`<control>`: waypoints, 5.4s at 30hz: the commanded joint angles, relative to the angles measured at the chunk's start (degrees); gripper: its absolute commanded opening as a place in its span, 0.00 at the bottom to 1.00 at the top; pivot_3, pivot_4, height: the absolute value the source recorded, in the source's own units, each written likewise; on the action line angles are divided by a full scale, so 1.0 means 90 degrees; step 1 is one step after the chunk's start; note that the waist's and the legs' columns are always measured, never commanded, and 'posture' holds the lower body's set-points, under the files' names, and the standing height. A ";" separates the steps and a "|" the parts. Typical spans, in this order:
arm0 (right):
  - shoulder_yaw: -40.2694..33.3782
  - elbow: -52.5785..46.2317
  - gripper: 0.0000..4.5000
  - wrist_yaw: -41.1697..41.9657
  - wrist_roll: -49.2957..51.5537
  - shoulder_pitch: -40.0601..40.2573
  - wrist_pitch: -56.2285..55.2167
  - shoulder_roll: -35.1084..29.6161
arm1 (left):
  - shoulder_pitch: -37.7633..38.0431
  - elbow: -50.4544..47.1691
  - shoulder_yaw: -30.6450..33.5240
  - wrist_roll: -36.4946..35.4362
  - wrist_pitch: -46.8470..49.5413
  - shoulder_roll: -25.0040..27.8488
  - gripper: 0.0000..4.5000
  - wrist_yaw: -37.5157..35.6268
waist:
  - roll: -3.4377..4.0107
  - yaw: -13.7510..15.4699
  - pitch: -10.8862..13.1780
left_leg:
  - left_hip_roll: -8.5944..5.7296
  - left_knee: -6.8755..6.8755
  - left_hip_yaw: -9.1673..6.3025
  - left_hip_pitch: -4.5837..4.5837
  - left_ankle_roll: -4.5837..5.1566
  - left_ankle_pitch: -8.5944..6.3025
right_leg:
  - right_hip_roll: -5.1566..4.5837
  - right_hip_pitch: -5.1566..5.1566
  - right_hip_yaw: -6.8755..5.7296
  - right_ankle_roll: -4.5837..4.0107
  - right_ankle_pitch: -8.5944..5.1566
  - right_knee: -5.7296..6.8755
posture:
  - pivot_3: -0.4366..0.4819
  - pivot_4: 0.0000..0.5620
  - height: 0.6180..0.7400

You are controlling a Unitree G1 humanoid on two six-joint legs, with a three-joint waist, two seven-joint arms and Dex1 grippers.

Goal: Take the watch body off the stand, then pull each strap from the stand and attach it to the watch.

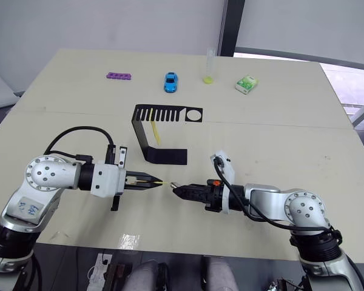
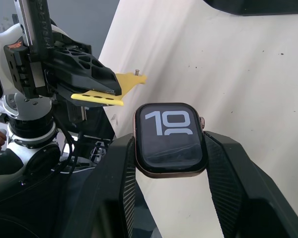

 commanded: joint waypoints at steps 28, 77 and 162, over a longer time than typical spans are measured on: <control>-0.0013 -0.0268 0.34 -0.0036 0.0241 0.0044 -0.0139 -0.0037 | 0.0033 -0.0227 -0.0044 0.0006 0.0061 -0.0066 0.00 0.0100 | 0.0000 -0.0001 0.0000 | 0.0000 0.0003 0.0000 -0.0001 0.0001 0.0001 | 0.0000 -0.0001 0.0000 0.0000 0.0000 0.0003 | 0.48 0.27 1.00; 0.0049 -0.0184 0.34 0.0014 0.0169 -0.0027 -0.0112 0.0023 | 0.0282 -0.0356 0.0123 0.0005 0.0049 -0.0068 0.00 0.0252 | 0.0000 0.0000 0.0000 | 0.0000 0.0006 0.0000 -0.0001 0.0001 0.0001 | 0.0000 -0.0001 0.0000 0.0000 0.0000 0.0007 | 0.48 0.27 1.00; 0.0164 -0.0160 0.34 -0.0041 0.0256 -0.0102 -0.0149 0.0069 | -0.0712 -0.0312 -0.0787 0.0952 0.0001 -0.0498 0.00 0.0044 | 0.0000 0.0003 0.0000 | -0.0001 0.0012 0.0000 -0.0002 0.0003 0.0002 | 0.0000 -0.0001 0.0000 0.0001 0.0001 0.0009 | 0.48 0.27 1.00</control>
